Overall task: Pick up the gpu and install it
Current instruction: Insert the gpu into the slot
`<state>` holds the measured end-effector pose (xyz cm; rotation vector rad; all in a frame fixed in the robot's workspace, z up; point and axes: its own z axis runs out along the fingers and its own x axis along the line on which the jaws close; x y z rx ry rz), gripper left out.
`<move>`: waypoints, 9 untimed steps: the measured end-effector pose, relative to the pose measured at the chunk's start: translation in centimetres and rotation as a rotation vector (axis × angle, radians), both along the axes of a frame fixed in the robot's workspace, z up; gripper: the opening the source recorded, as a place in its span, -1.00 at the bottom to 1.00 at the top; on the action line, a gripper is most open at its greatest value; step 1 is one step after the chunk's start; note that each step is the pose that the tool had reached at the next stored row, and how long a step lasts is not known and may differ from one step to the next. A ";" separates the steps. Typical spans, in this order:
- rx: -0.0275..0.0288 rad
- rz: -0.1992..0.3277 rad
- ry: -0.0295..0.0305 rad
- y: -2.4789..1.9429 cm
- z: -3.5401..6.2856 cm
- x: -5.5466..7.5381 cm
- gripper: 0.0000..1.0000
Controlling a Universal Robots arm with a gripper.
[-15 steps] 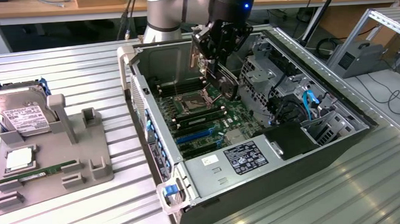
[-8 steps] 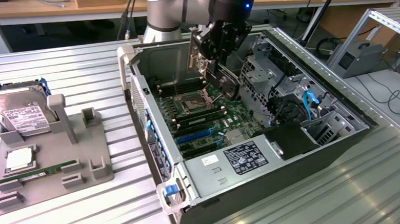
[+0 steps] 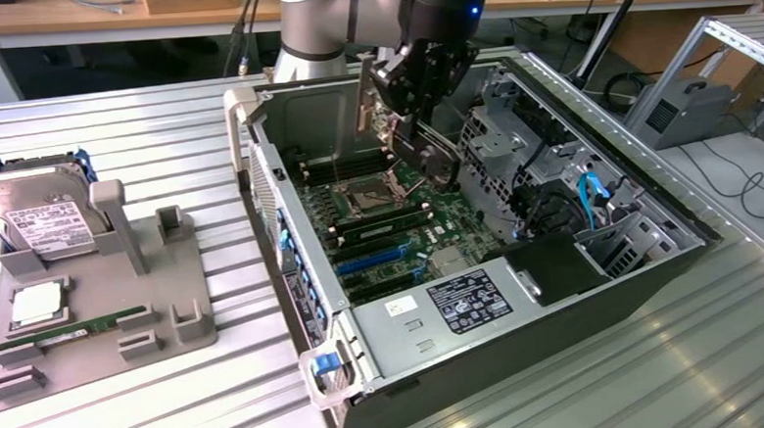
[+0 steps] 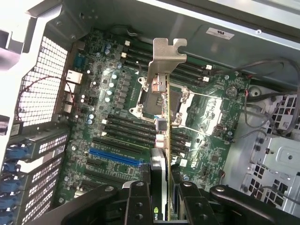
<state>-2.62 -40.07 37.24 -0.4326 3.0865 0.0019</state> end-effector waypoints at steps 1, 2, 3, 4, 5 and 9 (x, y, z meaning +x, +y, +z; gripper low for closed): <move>0.0000 0.006 0.0000 0.00 0.00 0.0 -0.45; 0.0000 0.011 0.0000 0.00 0.00 0.0 -0.45; 0.0000 0.015 0.0000 0.00 0.00 0.0 -0.45; -0.0001 0.021 0.0000 0.00 0.00 0.0 -0.45; 0.0000 0.026 0.0000 0.00 0.00 0.0 -0.45; 0.0000 0.049 0.0000 0.00 0.00 0.0 -0.45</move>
